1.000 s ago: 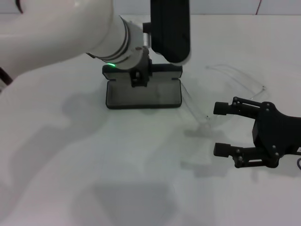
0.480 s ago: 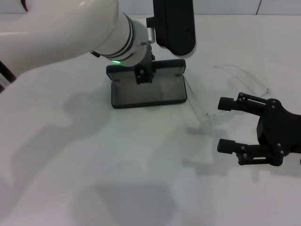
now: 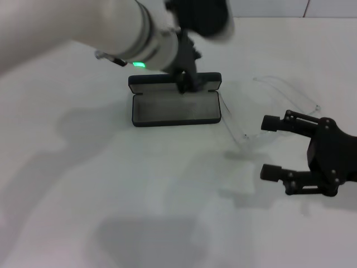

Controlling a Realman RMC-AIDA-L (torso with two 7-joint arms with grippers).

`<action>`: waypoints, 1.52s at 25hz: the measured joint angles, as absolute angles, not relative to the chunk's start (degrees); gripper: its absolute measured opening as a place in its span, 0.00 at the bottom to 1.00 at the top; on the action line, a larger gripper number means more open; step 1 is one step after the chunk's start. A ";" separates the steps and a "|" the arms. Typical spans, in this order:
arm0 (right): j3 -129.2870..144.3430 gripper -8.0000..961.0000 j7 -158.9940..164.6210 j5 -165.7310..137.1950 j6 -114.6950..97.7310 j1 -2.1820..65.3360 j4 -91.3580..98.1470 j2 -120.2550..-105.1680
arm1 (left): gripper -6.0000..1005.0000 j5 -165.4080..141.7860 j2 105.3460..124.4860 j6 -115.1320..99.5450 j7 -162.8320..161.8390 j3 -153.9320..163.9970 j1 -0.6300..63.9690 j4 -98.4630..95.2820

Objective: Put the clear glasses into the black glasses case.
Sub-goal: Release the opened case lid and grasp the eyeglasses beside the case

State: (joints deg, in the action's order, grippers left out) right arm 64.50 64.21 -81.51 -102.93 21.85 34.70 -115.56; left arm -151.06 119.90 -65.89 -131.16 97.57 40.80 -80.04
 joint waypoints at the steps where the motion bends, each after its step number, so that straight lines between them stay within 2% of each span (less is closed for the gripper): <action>1: 64.26 0.91 64.52 -81.43 -102.97 21.80 34.70 -115.49 | 0.47 -146.65 119.89 -66.02 -129.02 95.01 39.37 -81.51; 7: 61.06 0.91 67.72 -81.42 -104.19 21.81 36.27 -114.56 | 0.51 -107.28 119.63 -68.01 -109.17 78.97 26.39 -85.90; 11: 60.49 0.91 70.85 -81.91 -104.41 22.15 38.77 -112.81 | 0.54 -87.35 119.63 -71.51 -94.56 75.77 17.45 -83.43; 13: 60.64 0.91 73.73 -82.82 -104.60 22.28 42.02 -111.84 | 0.55 -81.11 119.65 -74.43 -88.53 75.37 15.04 -80.28; 20: 60.14 0.90 87.64 -93.14 -101.82 25.50 58.19 -110.56 | 0.60 -70.46 119.66 -84.98 -81.57 72.07 13.43 -62.43; 25: 60.11 0.90 99.71 -105.82 -102.87 34.63 66.66 -107.94 | 0.63 -68.50 119.49 -89.83 -76.60 69.60 12.85 -50.72; 27: 60.21 0.90 104.52 -111.78 -103.60 39.26 68.40 -106.69 | 0.83 -68.60 119.43 -92.15 -73.79 68.05 12.83 -46.64; 30: 60.52 0.90 109.06 -119.48 -106.61 45.02 69.67 -105.79 | 0.86 -68.96 119.36 -95.09 -70.72 66.67 12.81 -42.31; 34: 61.85 0.90 110.71 -130.22 -110.22 51.52 71.28 -107.07 | 0.89 -71.33 119.25 -96.05 -68.37 66.32 12.70 -40.08; 38: 66.76 0.90 110.57 -141.18 -111.33 56.36 70.83 -110.65 | 0.89 -72.35 119.25 -96.05 -66.60 66.13 12.07 -37.84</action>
